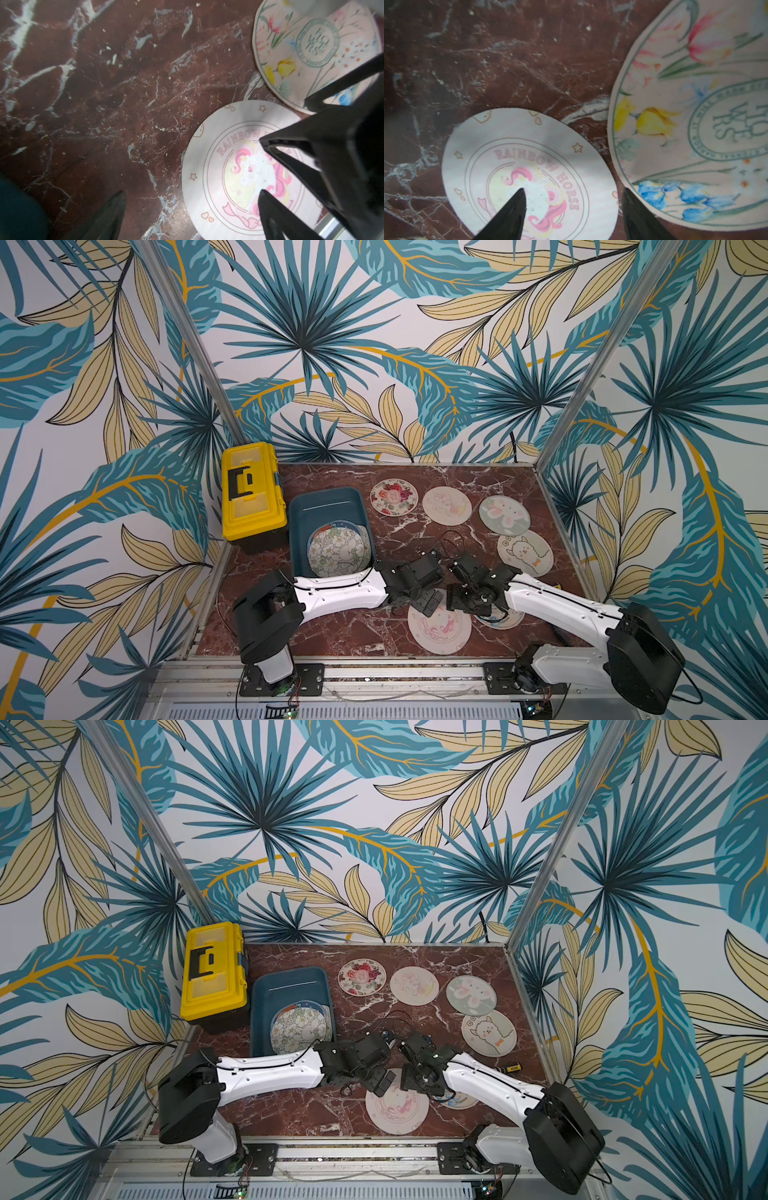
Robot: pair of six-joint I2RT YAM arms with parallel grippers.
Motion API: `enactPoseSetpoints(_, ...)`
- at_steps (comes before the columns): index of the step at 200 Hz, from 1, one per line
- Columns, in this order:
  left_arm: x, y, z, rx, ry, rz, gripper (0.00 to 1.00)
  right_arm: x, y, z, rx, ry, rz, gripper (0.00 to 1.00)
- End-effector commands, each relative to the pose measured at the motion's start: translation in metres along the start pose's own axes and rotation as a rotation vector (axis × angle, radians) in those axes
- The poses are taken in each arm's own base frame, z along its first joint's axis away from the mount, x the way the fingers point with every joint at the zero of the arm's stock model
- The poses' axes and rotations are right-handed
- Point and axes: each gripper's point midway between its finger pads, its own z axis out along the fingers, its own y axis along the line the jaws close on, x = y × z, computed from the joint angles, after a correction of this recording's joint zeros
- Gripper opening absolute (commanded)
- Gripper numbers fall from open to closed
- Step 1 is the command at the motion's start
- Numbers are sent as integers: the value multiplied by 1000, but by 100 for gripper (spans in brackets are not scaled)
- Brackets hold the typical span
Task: Put the coasters into the storage box
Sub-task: Pick up the coaster from the center of the board.
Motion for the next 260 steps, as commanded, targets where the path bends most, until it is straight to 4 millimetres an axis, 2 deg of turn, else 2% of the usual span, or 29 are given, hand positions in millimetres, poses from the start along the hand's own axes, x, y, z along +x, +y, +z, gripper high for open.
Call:
enactPoseSetpoints(1, -5, -7, 3, 18, 22, 22, 100, 14, -12, 5, 20, 44, 54, 73)
enactPoseSetpoints(40, 9, -4, 22, -10, 93, 41, 99, 24, -14, 12, 1, 69, 78, 73)
enactPoseSetpoints(115, 20, 1, 33, -37, 145, 47, 100, 32, -1, 18, -70, 118, 95, 72)
enactPoseSetpoints(225, 35, 6, 51, -58, 202, 42, 100, 26, 15, 24, -128, 111, 104, 56)
enactPoseSetpoints(260, 39, 8, 55, -66, 215, 38, 100, 22, 25, 27, -167, 105, 112, 45)
